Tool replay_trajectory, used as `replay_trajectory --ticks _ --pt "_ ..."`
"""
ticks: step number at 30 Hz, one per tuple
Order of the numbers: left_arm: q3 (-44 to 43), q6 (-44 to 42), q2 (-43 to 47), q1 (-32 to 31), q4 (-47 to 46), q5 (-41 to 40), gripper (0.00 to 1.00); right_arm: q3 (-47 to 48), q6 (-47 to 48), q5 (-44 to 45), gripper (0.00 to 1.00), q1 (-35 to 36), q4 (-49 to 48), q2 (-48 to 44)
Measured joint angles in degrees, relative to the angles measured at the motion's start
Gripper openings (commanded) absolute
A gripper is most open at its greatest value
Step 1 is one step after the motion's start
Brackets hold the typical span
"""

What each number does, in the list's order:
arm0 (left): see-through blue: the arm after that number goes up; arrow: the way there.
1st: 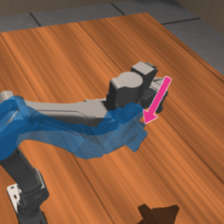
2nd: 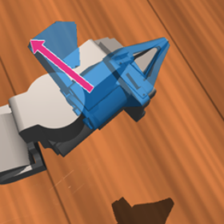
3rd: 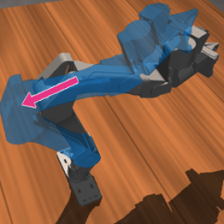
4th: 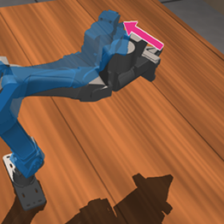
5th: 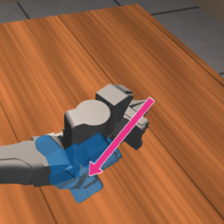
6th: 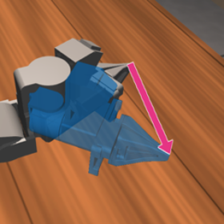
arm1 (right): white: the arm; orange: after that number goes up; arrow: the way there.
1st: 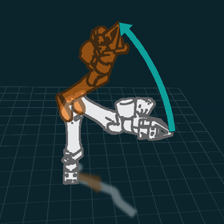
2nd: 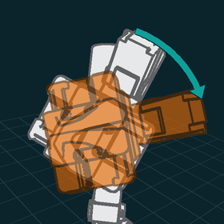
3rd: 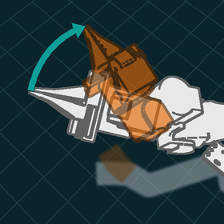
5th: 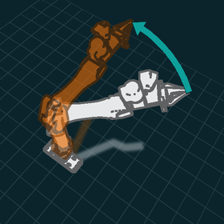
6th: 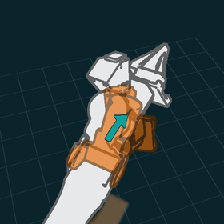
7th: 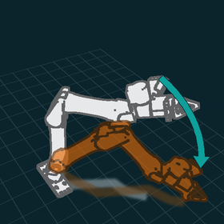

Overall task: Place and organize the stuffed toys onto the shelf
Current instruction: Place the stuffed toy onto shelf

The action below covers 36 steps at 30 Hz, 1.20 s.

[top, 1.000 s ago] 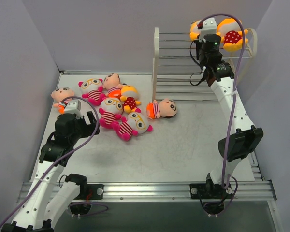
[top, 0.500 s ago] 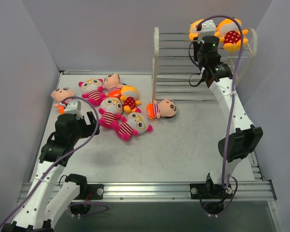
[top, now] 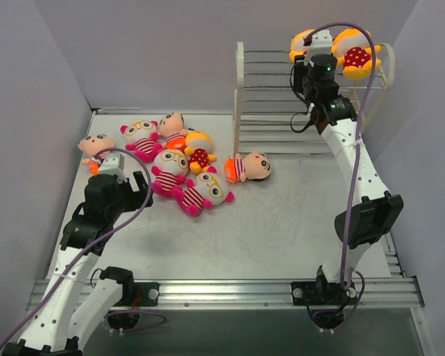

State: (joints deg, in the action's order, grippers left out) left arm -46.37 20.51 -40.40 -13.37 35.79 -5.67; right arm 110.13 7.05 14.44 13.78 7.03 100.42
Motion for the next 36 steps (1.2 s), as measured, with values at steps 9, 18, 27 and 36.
replay_trajectory --ticks 9,18,27,36 --pt "0.0 0.0 0.0 0.0 0.0 0.0 0.94 -0.5 -1.7 -0.9 0.47 0.0 -0.4 -0.1" --pt "0.0 0.0 0.0 0.0 0.0 0.0 0.94 -2.1 -2.8 -2.4 0.49 0.0 -0.4 -2.0" --pt "0.0 0.0 0.0 0.0 0.0 0.0 0.94 -1.9 -4.0 -3.5 0.51 0.0 -0.3 -6.5" --pt "0.0 0.0 0.0 0.0 0.0 0.1 0.94 8.0 -7.8 -3.9 0.5 -5.9 3.9 -5.9"
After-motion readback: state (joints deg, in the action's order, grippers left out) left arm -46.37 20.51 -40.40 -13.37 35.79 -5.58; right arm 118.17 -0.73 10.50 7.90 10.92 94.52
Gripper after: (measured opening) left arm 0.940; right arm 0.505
